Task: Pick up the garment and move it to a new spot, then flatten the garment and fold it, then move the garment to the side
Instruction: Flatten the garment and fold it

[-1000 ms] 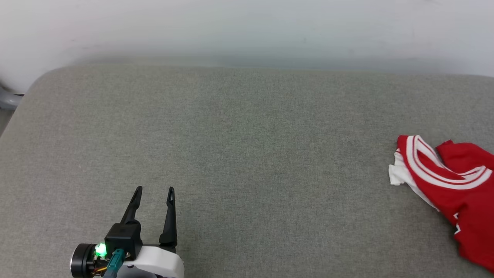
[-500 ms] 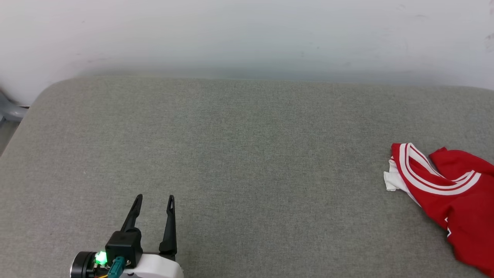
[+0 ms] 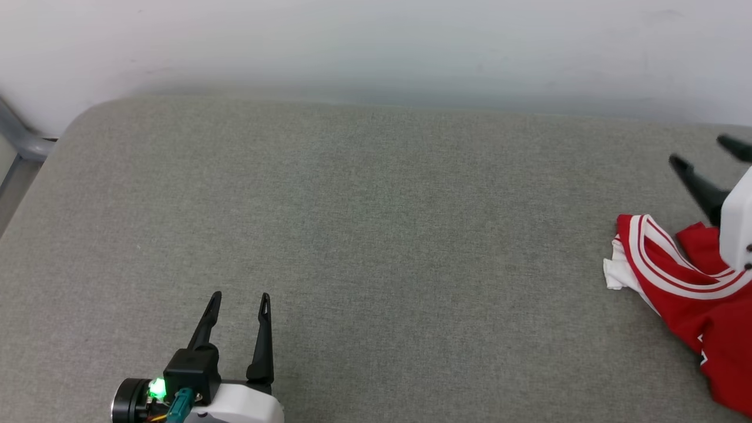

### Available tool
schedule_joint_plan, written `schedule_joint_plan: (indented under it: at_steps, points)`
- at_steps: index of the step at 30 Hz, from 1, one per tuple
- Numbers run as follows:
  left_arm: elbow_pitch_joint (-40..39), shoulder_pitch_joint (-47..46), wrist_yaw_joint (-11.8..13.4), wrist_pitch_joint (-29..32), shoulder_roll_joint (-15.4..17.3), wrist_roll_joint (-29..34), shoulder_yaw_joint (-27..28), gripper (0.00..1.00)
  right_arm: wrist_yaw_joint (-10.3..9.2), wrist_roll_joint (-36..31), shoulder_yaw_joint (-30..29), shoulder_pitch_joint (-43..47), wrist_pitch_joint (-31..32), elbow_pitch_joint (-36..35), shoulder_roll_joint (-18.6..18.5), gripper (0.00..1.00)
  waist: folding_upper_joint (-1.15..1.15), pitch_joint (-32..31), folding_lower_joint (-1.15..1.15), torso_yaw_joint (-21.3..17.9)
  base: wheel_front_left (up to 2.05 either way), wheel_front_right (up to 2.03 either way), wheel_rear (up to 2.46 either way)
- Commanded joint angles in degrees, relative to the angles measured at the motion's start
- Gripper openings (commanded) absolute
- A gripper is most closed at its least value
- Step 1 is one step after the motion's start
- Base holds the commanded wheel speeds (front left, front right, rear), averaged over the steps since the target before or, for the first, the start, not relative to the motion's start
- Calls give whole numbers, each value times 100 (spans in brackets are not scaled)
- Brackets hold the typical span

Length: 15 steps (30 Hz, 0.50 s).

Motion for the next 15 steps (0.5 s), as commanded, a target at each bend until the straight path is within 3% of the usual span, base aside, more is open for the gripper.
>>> schedule_joint_plan:
  at_steps: [1,8,15]
  points:
    - [-19,-78,16,-15,-5,-35,-29,100,-6,199,199,123,572,-245,-210,100,0,72,0,51,0,0,0]
    - [-53,-247,52,-15,-6,-94,-101,100,-6,658,683,328,2261,-667,-714,100,0,353,0,186,0,0,0]
    - [-73,-458,53,-15,-5,-153,-167,100,-6,616,876,379,2738,-343,-797,100,0,694,0,340,0,0,0]
